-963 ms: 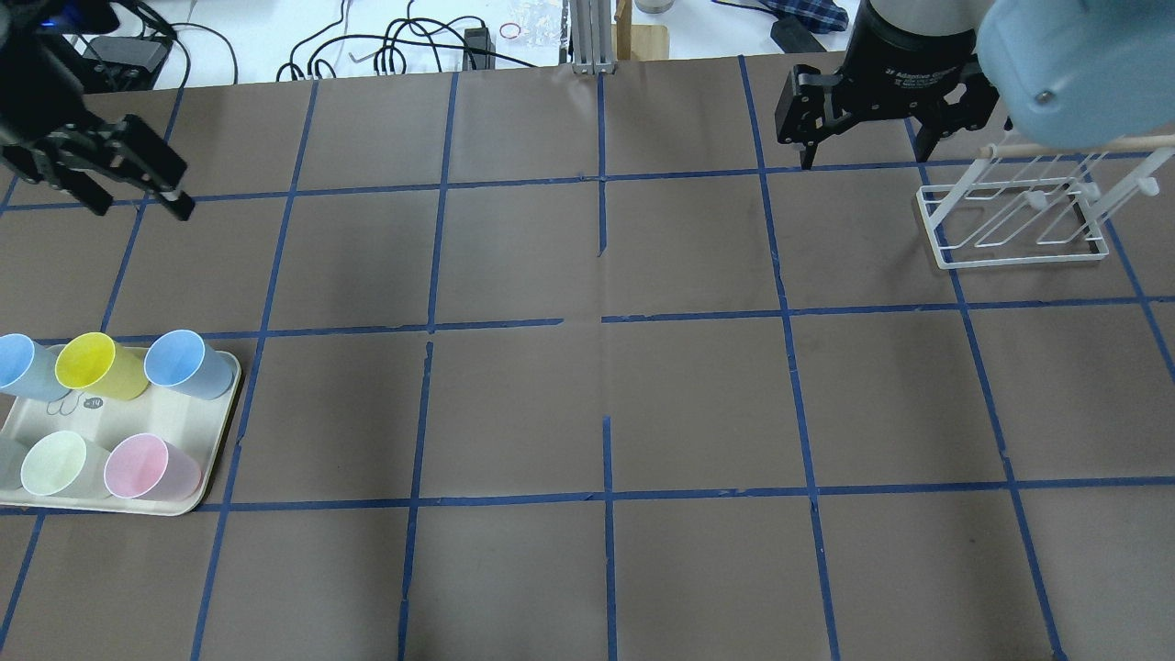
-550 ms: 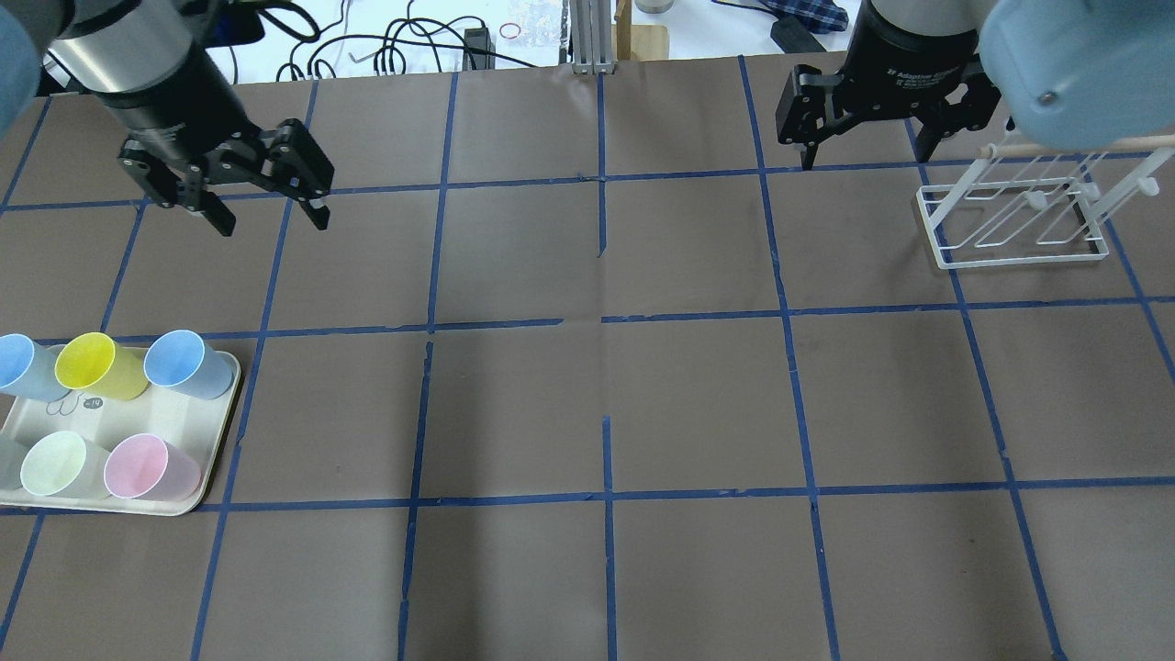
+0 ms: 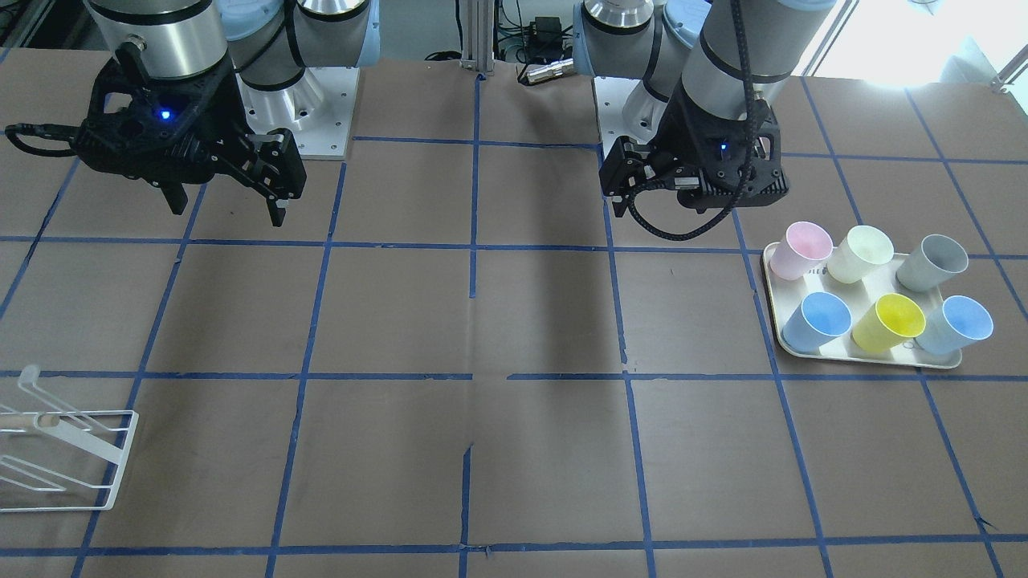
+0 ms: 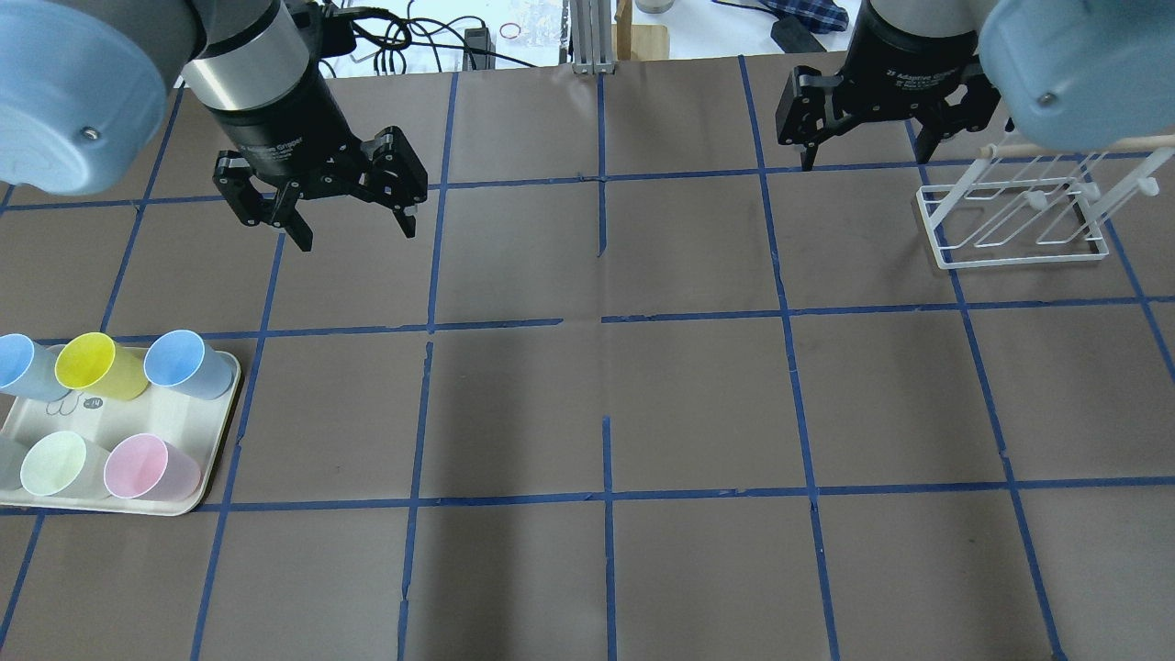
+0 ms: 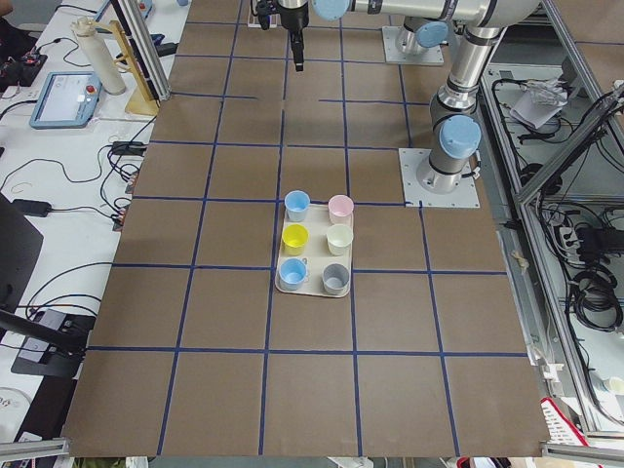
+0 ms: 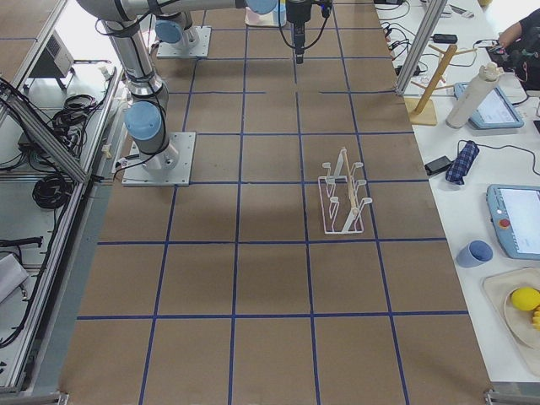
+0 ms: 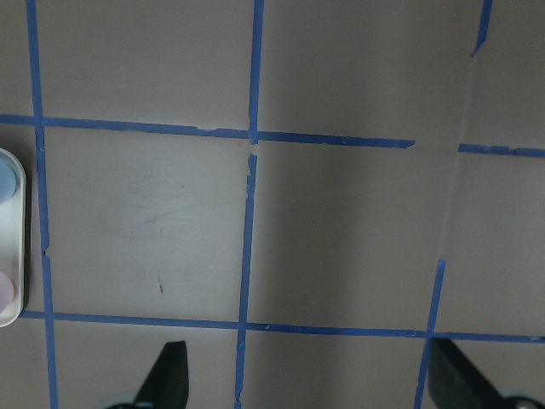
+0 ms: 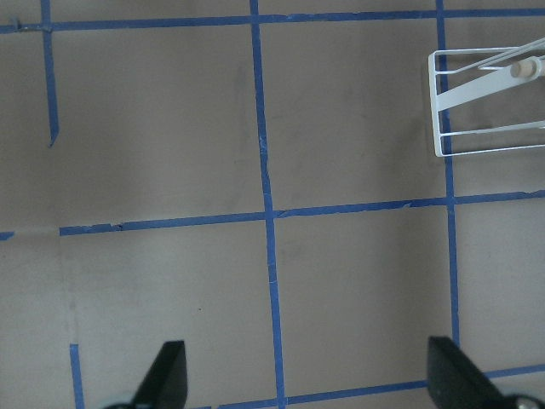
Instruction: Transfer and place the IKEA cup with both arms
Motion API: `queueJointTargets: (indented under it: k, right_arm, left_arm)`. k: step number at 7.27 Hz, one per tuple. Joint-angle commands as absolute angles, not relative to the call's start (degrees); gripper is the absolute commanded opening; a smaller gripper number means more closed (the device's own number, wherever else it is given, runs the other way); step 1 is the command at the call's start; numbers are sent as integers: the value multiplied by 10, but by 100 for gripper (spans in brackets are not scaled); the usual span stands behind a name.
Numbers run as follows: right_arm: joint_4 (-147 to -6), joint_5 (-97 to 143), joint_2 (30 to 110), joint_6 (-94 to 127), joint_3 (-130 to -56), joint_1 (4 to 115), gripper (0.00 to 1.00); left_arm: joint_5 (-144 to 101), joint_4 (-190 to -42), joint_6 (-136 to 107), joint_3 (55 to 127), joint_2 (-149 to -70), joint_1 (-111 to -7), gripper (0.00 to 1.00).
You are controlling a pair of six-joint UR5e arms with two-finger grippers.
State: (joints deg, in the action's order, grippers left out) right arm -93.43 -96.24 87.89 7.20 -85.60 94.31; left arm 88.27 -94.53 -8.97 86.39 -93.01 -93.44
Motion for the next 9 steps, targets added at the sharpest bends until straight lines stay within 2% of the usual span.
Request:
queueJointTargets:
  k: [1,3,4,9]
  right_arm:
    - [-934,-962,879,71,-856,943,100]
    - [-935,-948,878,70,-857,941,100]
    - [-934,-883,875,71,-860,940,100]
    - [-933,-880,876,73,-860,940,100]
  left_arm:
    - [883,-943,-76,863,-926,-928,100]
    - [880,-943,-41,864,-924,-895,100]
    - [883,-944,-41,859,-921,-896,100]
    - [883,-944,-46,864,-908,-897,100]
